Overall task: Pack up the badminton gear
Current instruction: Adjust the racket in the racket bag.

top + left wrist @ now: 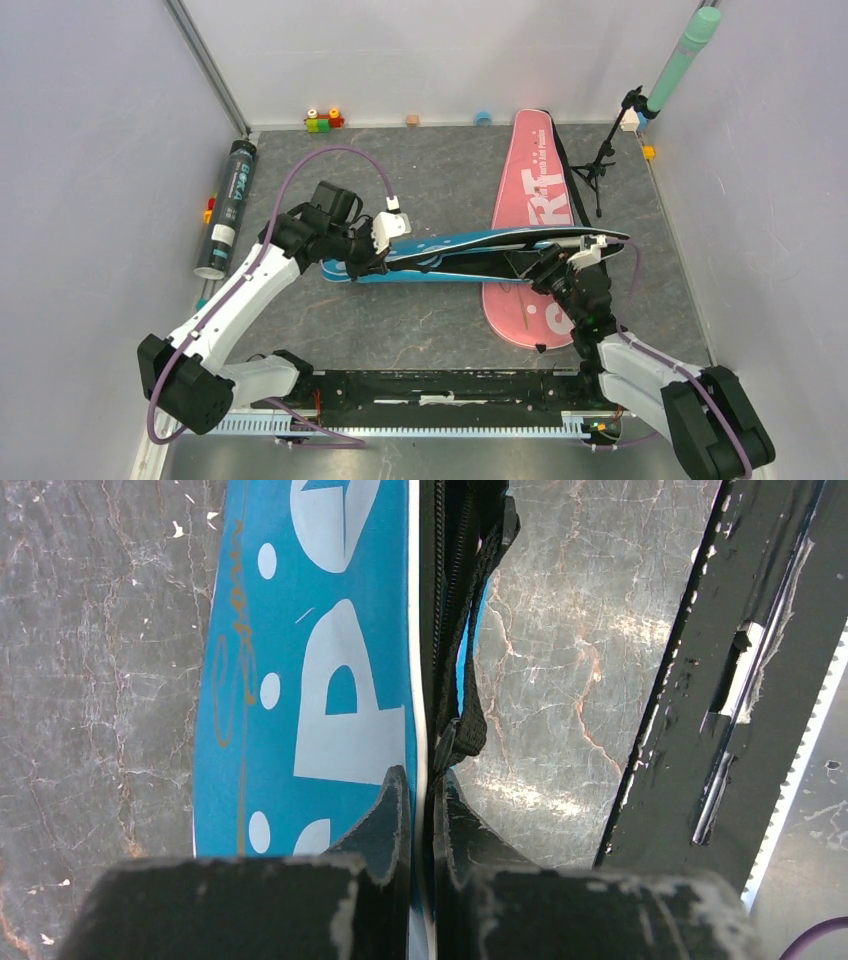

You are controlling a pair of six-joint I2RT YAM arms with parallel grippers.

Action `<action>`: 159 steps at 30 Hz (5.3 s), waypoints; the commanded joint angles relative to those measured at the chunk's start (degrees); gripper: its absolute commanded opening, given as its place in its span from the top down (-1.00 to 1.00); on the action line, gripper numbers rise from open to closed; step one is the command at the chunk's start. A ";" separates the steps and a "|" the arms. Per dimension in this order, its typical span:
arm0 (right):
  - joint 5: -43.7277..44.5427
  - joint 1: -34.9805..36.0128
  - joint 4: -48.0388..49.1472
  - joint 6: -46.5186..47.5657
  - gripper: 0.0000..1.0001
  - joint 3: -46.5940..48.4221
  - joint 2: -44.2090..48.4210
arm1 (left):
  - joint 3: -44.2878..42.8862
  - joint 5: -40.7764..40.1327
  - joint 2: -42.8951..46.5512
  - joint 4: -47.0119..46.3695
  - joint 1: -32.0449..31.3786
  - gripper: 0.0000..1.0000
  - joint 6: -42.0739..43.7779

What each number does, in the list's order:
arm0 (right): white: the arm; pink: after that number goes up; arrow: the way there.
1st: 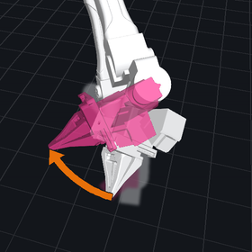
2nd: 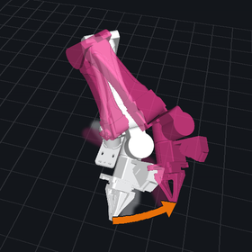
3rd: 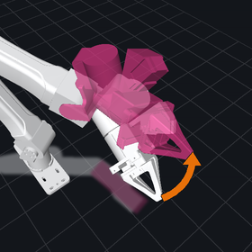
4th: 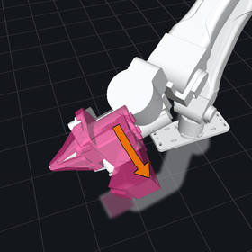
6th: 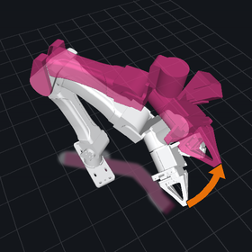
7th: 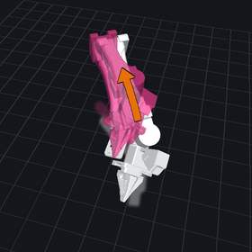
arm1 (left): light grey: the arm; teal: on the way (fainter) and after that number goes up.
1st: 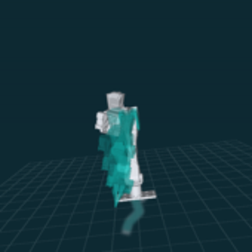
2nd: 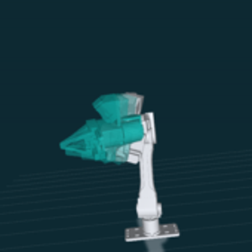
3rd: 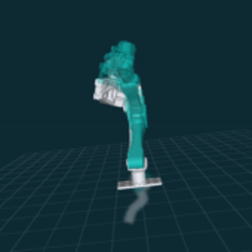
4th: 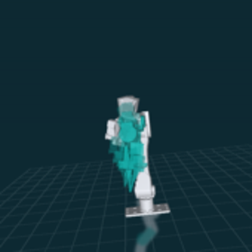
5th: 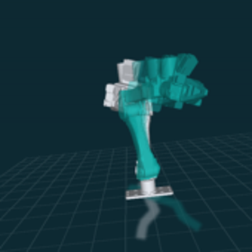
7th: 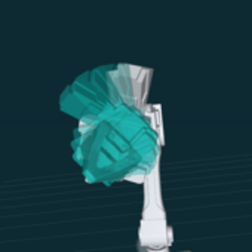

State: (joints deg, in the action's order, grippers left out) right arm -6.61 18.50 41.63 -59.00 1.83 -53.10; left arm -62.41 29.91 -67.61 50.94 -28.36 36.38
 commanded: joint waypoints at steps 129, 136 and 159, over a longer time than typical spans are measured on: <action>9.93 1.36 -6.57 37.74 1.00 28.45 9.46 | -29.90 6.71 -49.46 -22.38 -5.53 0.06 1.89; -3.35 1.45 -1.55 29.46 1.00 30.60 0.98 | -32.38 16.13 -47.83 -20.44 -5.67 -0.99 -2.68; -0.51 1.88 -1.25 29.06 1.00 28.96 2.29 | -34.50 15.78 -40.99 -20.01 -6.87 -1.00 -8.15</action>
State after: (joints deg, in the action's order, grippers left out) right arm -8.71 20.25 34.20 -30.26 29.04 -53.12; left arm -96.03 42.39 -115.15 29.34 -34.26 25.45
